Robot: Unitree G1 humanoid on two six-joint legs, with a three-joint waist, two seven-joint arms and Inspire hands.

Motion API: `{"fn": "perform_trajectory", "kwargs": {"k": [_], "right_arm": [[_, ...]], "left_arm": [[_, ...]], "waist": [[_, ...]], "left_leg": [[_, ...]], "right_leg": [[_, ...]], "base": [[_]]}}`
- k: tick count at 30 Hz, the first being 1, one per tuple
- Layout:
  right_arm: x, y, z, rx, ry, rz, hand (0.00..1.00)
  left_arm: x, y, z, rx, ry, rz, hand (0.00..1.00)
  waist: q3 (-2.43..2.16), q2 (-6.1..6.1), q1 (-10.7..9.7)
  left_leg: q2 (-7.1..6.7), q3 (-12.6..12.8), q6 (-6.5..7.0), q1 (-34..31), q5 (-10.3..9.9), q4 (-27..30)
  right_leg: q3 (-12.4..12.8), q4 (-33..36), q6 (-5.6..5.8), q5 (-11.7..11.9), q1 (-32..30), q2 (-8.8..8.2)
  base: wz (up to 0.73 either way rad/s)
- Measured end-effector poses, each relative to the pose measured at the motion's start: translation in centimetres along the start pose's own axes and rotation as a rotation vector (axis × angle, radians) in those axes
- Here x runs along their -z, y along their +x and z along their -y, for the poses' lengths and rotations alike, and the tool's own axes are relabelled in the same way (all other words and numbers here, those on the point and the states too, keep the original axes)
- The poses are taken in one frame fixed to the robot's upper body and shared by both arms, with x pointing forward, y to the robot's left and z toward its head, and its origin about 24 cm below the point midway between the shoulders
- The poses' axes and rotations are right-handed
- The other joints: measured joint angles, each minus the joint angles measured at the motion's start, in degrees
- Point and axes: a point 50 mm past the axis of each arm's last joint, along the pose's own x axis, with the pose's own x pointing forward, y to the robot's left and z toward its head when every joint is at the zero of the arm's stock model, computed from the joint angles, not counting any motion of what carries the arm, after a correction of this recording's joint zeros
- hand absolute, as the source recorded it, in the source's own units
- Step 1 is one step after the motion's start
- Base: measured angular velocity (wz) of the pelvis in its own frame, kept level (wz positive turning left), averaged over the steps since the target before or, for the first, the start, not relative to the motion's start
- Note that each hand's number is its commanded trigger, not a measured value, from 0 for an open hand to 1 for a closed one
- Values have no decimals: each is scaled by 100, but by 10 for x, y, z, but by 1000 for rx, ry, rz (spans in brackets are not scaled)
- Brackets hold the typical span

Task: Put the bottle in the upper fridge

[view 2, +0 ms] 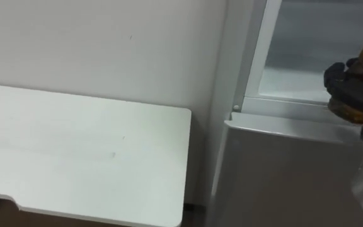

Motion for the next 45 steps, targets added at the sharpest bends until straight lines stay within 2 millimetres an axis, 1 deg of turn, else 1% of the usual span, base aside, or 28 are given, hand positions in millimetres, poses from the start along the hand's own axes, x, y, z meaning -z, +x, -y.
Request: {"fn": "perform_trajectory", "kwargs": {"k": [1, 3, 5, 6, 7, 9, 12, 17, 18, 20, 25, 29, 32, 37, 42, 45], "right_arm": [[0, 3, -1, 1, -6, -4, 100], [1, 7, -3, 5, -28, -17, 100], [3, 14, -4, 16, -53, -37, 100], [5, 17, -5, 26, -74, -49, 100], [8, 18, -7, 34, -92, -60, 100], [5, 18, -10, 46, -119, -42, 100], [0, 20, -10, 54, -149, -20, 100], [-6, 24, -17, 86, -165, -4, 100], [-7, 25, -19, 93, -166, -3, 100], [-6, 27, -21, 98, -179, -9, 100], [-6, 29, -18, 113, -179, -18, 100], [-6, 29, -16, 118, -169, -27, 100], [-6, 29, -15, 112, -196, -24, 100], [-8, 32, -16, 123, -172, -36, 100], [-7, 35, -15, 143, -175, -48, 100], [-7, 34, -14, 177, -168, -49, 100]], "left_arm": [[-2, 0, -1, -3, 2, 7, 0], [-5, 0, -2, -9, 4, 18, 0], [-12, 1, -4, -12, 7, 32, 0], [-16, 2, -6, -17, 10, 42, 0], [-20, 2, -10, -24, 17, 49, 0], [-21, 2, -15, -34, 38, 50, 0], [-29, 3, -19, -54, 63, 67, 0], [-30, 3, -22, -78, 72, 68, 0], [-30, 3, -23, -79, 72, 67, 0], [-30, 3, -24, -80, 73, 65, 0], [-30, 3, -24, -78, 72, 65, 0], [-30, 3, -23, -72, 69, 65, 0], [-30, 3, -24, -75, 70, 66, 0], [-31, 3, -24, -73, 93, 67, 0], [-32, 2, -29, -85, 102, 69, 0], [-33, 2, -32, -94, 104, 74, 0]], "waist": [[-1, -21, 4], [-21, -61, 26], [-14, -106, 83], [-20, -135, 115], [-18, -169, 134], [-30, -206, 116], [-15, -246, 108], [-6, -254, 122], [5, -264, 124], [6, -267, 139], [13, -257, 167], [14, -257, 189], [20, -256, 230], [73, -221, 273], [72, -222, 311], [65, -223, 382]], "left_leg": [[-1, -32, 1, -79, 5, 37], [0, -79, 3, -223, 5, 99], [15, -91, 8, -375, 18, 148], [16, -143, 5, -486, 26, 182], [12, -193, 3, -555, 42, 188], [11, -226, 1, -666, 59, 203], [12, -235, 9, -840, 93, 233], [62, -213, 17, -1088, 115, 299], [75, -212, 15, -1121, 137, 303], [95, -217, 1, -1140, 155, 308], [107, -316, -31, -1168, 213, 299], [101, -333, -30, -1179, 224, 305], [102, -331, -30, -1179, 225, 306], [111, -327, -30, -1200, 225, 344], [117, -327, -27, -1206, 241, 358], [118, -327, -33, -1206, 286, 351]], "right_leg": [[-35, 3, -9, 6, -47, -1], [-94, 19, -21, 13, -148, -7], [-108, 69, -41, 25, -295, -7], [-144, 70, -57, 35, -365, 0], [-185, 71, -61, 37, -411, 0], [-217, 85, -67, 41, -506, 0], [-224, 84, -116, 76, -658, 0], [-208, 81, -156, 174, -875, 34], [-208, 74, -171, 199, -903, 46], [-207, 74, -189, 214, -919, 65], [-278, 72, -204, 218, -909, 92], [-283, 67, -208, 215, -909, 92], [-284, 66, -209, 215, -909, 91], [-272, 48, -222, 213, -904, 103], [-272, 42, -235, 222, -909, 111], [-269, -6, -251, 250, -921, 120]], "base": [[13], [12], [7], [15], [19], [10], [0], [-4], [0], [0], [8], [2], [0], [0], [0], [0]]}}
